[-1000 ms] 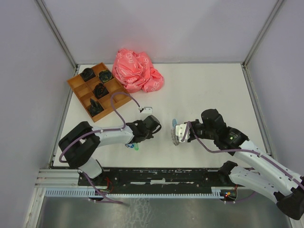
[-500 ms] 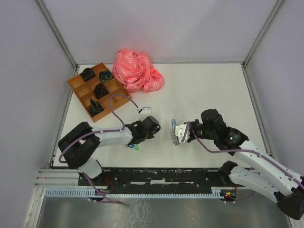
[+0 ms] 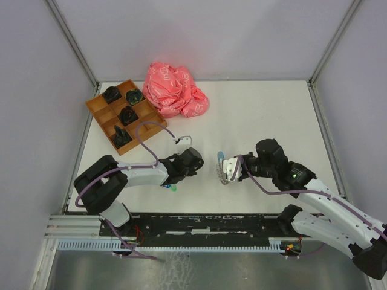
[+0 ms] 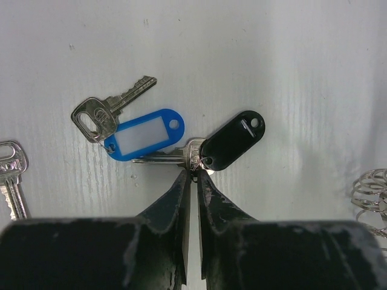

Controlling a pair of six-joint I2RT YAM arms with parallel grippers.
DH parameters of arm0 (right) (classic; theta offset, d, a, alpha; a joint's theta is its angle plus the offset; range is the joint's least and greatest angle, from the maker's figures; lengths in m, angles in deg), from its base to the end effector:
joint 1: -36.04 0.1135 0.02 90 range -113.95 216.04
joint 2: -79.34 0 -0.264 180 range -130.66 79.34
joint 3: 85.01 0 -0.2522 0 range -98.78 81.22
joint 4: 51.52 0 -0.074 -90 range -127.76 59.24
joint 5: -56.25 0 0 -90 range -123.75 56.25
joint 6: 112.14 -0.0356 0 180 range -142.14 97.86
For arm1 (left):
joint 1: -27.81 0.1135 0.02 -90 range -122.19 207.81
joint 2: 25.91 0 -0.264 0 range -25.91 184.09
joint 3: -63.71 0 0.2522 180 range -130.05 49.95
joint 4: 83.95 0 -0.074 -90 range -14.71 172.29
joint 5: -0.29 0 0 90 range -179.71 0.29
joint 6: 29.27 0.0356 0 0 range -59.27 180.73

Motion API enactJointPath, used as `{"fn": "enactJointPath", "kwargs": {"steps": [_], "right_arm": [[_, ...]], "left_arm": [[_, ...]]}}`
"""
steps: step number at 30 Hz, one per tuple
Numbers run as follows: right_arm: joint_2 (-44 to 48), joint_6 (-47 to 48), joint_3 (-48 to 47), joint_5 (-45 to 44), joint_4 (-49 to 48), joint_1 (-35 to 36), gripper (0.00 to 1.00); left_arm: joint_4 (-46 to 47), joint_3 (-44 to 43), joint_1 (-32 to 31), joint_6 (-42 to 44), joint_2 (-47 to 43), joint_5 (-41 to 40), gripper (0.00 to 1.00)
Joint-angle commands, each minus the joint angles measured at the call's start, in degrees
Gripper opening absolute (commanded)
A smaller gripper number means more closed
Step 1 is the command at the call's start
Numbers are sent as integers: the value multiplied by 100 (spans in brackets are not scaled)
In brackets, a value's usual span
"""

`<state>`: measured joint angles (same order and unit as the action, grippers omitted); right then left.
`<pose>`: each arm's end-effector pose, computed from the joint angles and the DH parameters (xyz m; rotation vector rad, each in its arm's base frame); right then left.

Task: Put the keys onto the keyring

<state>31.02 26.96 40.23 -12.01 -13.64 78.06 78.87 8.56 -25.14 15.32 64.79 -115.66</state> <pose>0.1297 0.1346 0.2831 -1.6427 1.2971 0.3268 0.1887 -0.2242 0.1465 -0.0280 2.3822 -0.2484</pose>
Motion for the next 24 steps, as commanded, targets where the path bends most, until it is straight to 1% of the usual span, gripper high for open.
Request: {"fn": "enactJointPath", "kwargs": {"steps": [1,11,24], "right_arm": [[112,-69,-49,-21,-241,37,1],[98,-67,-49,-29,-232,48,1],[103,-68,-49,-30,-232,54,1]], "left_arm": [[342,76,13,-257,-78,-9,14],[556,131,20,-309,-235,108,15],[709,148,18,-293,-258,167,18]]}}
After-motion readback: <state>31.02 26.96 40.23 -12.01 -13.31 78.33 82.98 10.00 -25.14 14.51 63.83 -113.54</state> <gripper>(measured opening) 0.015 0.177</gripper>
